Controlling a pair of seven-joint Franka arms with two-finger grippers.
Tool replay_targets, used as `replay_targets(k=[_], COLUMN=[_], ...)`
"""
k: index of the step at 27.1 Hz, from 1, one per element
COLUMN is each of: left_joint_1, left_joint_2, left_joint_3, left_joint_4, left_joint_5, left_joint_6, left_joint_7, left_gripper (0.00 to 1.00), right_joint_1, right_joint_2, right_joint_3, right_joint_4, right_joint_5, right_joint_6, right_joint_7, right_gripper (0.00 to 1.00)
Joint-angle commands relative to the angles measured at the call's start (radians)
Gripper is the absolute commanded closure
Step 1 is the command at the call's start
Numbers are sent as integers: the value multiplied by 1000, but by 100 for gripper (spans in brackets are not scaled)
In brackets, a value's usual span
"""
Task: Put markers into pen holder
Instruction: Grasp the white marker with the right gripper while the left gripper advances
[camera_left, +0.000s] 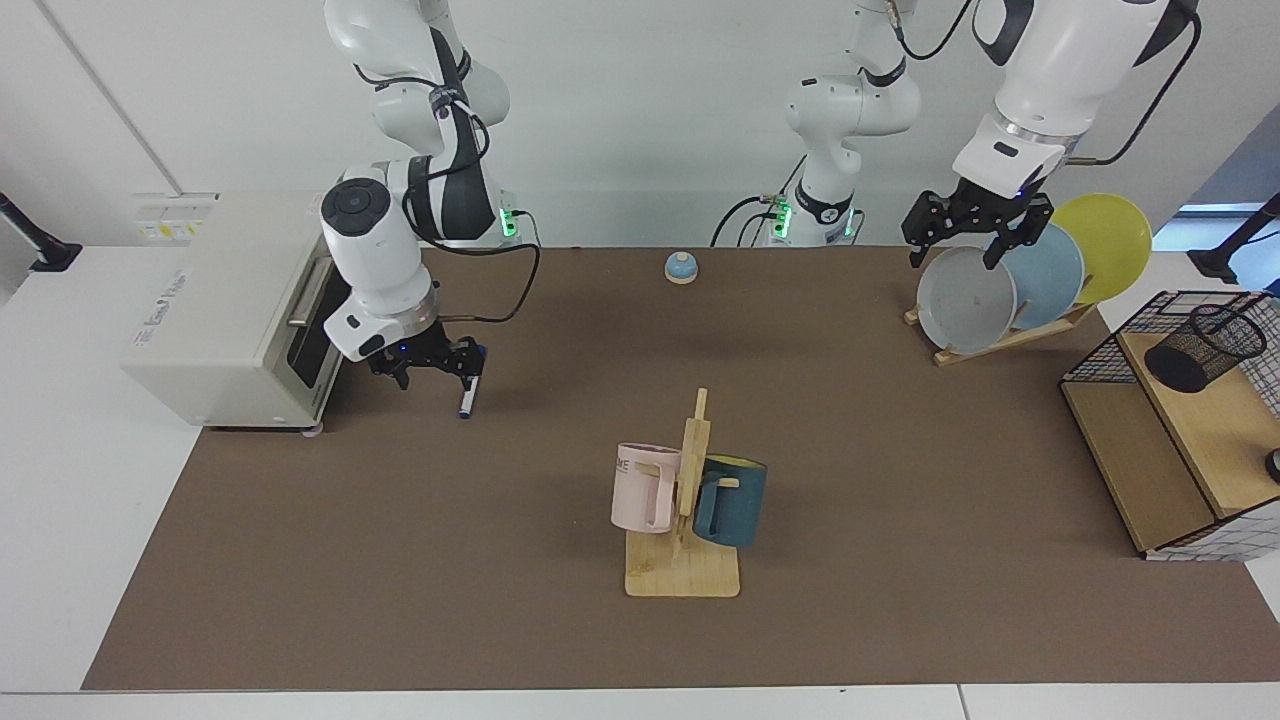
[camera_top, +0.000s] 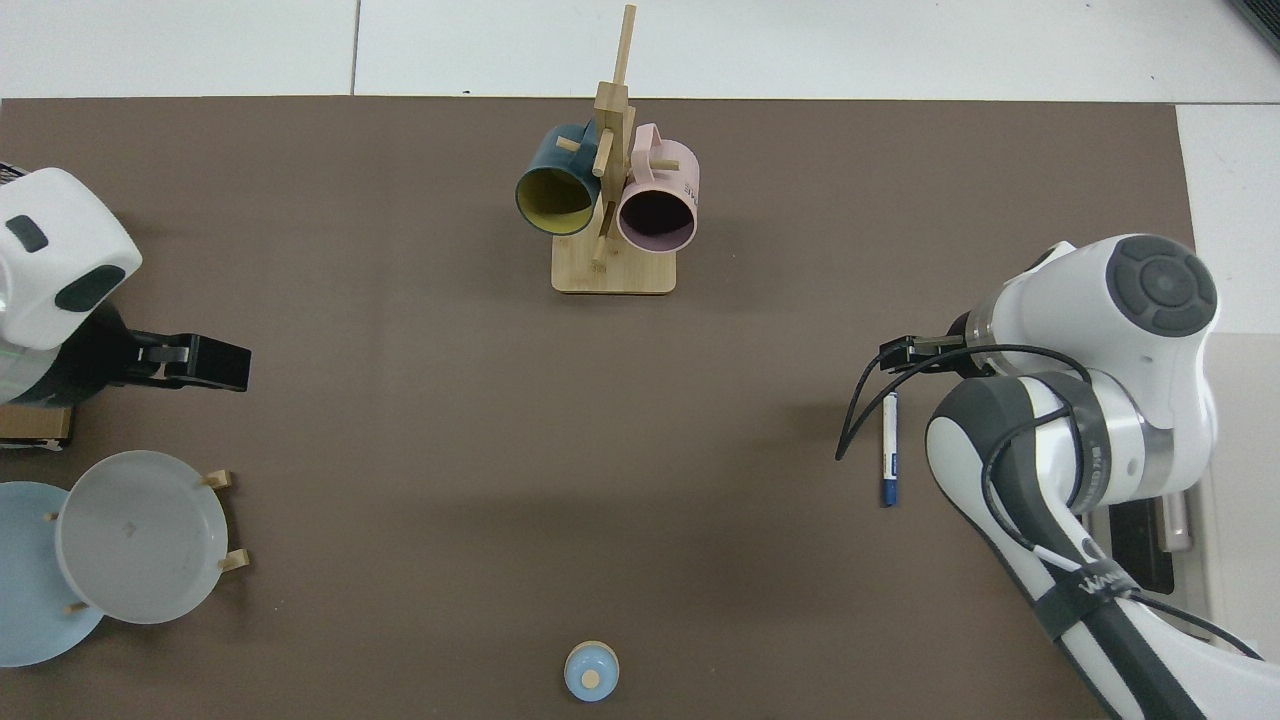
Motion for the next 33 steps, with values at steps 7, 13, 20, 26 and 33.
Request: replay_targets(k=[7,13,20,26,33], left_joint_1=[-80,-87,-90,-89,-90], left_joint_2=[-38,-38,-35,-32,-24], left_joint_3=[-48,-74,-88,-88,-87], left_joint_4=[-38,-81,-81,-101,-105], left_joint_5=[-30,-43,-70,-72,-72], left_joint_6=[-1,94,124,163,181], left_joint_7=[23,319,494,712,914], left_gripper=[0,0,0,0,0], right_joint_1=[3,3,22,26,35], right_joint_2=[50,67,79,85,89], right_joint_3=[0,0,0,0,0], right_joint_4=[-120,-157,-192,-193,-190], right_joint_5=[20,20,20,20,20], right_joint_6=[141,184,242,248,248], right_joint_7=[71,71,91,114,97], right_gripper=[0,0,0,1,56])
